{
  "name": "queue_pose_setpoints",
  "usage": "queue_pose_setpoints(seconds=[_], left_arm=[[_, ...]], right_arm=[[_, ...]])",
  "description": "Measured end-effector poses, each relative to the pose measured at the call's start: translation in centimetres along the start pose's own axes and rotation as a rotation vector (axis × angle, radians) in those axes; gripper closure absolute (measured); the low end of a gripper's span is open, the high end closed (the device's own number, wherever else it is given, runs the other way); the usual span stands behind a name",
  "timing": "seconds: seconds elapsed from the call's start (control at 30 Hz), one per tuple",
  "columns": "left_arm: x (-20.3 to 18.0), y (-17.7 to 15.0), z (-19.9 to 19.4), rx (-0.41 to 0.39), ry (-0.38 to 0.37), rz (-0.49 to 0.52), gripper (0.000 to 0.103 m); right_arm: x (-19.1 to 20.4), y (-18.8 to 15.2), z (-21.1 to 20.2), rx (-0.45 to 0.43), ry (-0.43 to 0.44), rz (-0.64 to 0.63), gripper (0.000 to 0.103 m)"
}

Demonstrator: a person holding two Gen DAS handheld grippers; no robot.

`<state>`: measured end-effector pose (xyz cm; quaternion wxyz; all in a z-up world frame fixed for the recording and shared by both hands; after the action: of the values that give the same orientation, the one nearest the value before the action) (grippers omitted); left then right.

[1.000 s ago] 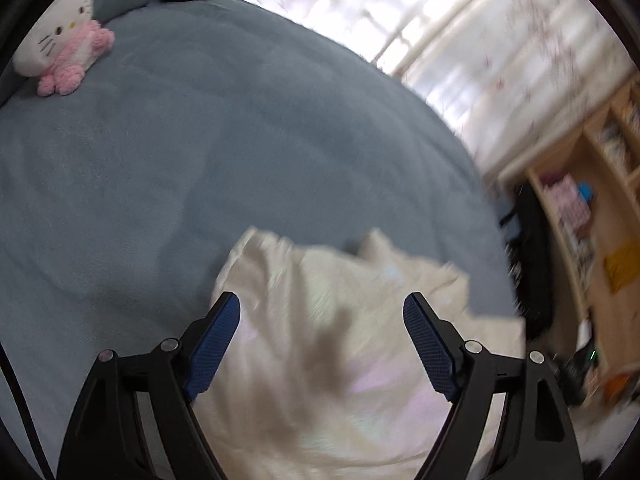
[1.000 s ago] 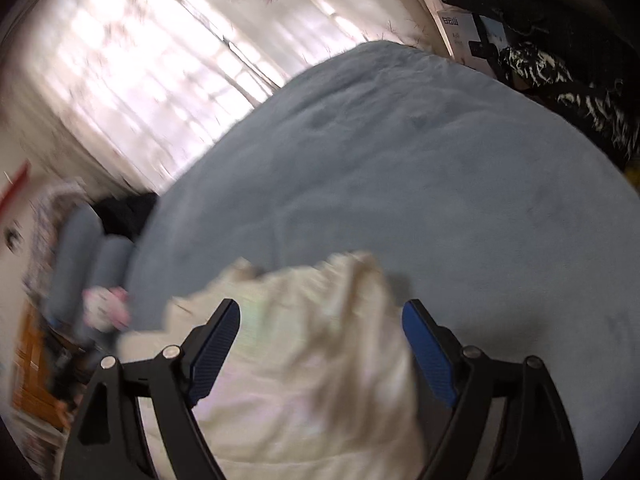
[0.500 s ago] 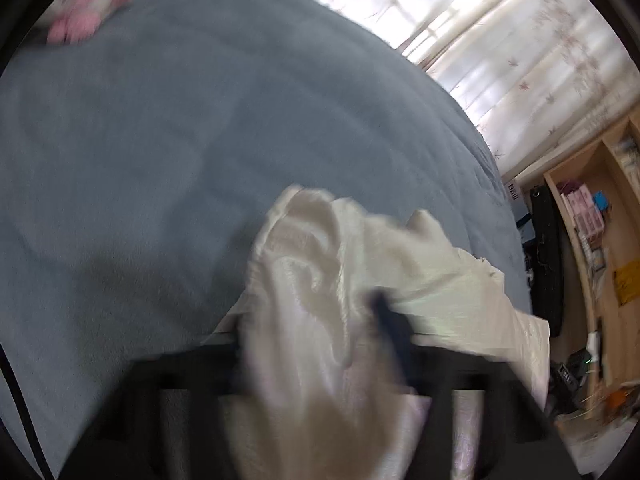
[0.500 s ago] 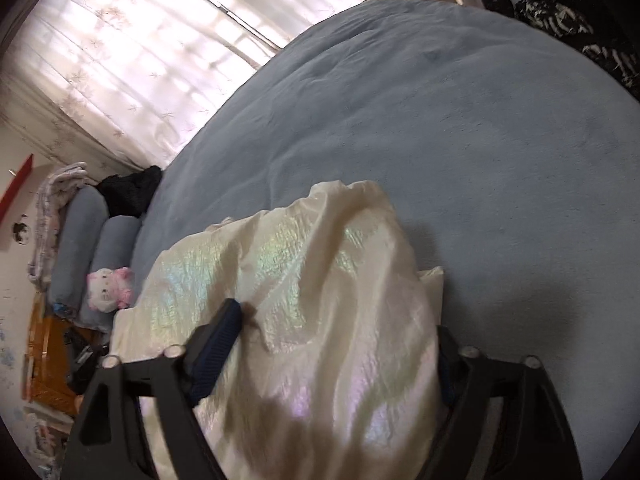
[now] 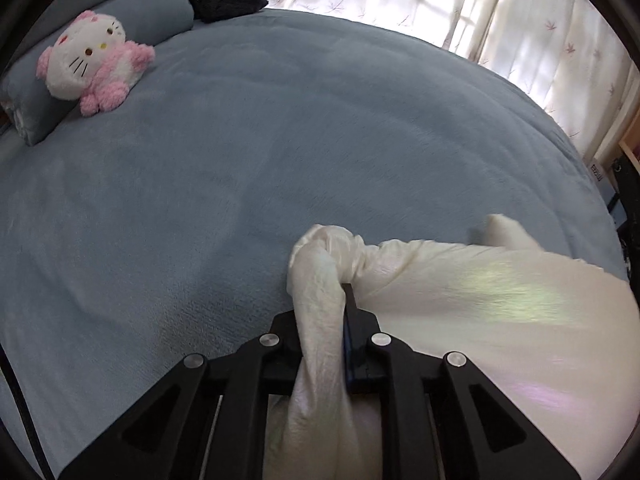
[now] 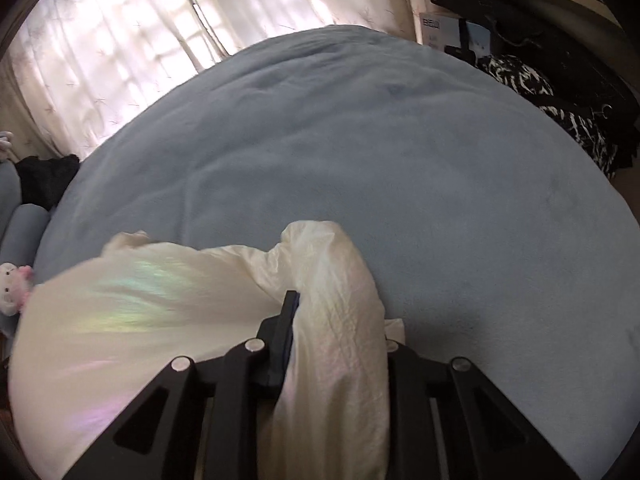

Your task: Fold large clothes

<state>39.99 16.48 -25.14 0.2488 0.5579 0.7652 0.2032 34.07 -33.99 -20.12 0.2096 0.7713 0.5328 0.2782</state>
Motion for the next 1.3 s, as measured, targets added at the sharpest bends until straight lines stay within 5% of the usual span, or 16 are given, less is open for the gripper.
queue_pose_setpoints(seconds=[0.5,0.6,0.73,1.0,1.3], left_arm=[[0.6,-1.1,1.3,-0.037,0.015,-0.017,0.087],[0.7,-0.9,1.2,-0.026,0.025,-0.010,0.082],[1.9,-0.6,0.4,-0.030,0.063,-0.039,0.059],[1.5,0.3,-4.0,-0.053,0.044,-0.042,0.058],[-5.7,0.4,-13.5,-0.173,-0.068,0.100,0.057]], right_arm=[[-0.7,-1.5,1.2,-0.041,0.013,0.027,0.076],[-0.6,-1.4,1.2,-0.038,-0.012,0.008,0.073],[-0.8,-0.9,0.3,-0.020,-0.063,-0.011,0.062],[-0.9,0.5,-4.3,0.000,-0.092,-0.002,0.060],[5.7,0.8,-12.8,-0.107,0.016,-0.103,0.060]])
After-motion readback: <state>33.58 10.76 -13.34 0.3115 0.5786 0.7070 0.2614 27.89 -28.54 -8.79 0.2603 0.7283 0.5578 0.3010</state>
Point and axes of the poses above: each gripper's, at about its wrist camera, not at the fingertips, and z roughly the way its jaws point, x to its left, y to its top, the point moved 7 cm from there along z, roughly the way its jaws point, and after that the axes turned 5 degrees about -x, right-handed, at the moved point
